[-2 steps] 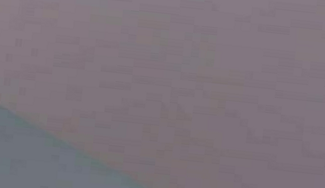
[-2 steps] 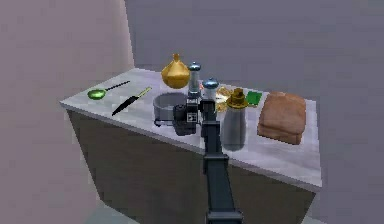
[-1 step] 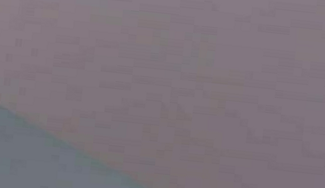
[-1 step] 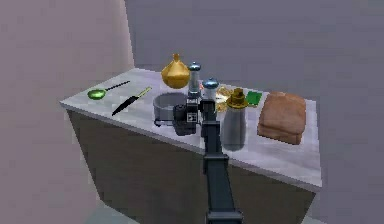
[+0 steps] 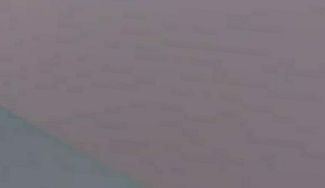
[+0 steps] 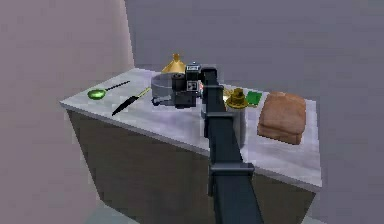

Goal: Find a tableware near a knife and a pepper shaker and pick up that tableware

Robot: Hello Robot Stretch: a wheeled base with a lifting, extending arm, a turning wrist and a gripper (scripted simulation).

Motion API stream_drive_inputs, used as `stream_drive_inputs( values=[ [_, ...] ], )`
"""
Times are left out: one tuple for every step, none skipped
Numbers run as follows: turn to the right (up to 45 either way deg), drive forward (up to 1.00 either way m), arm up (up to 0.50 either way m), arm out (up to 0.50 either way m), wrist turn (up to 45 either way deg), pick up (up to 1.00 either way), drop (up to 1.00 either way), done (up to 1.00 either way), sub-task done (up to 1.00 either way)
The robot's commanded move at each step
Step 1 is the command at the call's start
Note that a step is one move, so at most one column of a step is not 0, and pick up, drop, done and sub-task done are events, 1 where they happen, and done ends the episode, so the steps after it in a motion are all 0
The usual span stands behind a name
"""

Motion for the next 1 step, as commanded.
stream_drive_inputs(
  values=[
    [0.0, 0.00, 0.00, 0.00, 0.0, 0.00, 0.00, 1.00, 0.00]
  ],
)
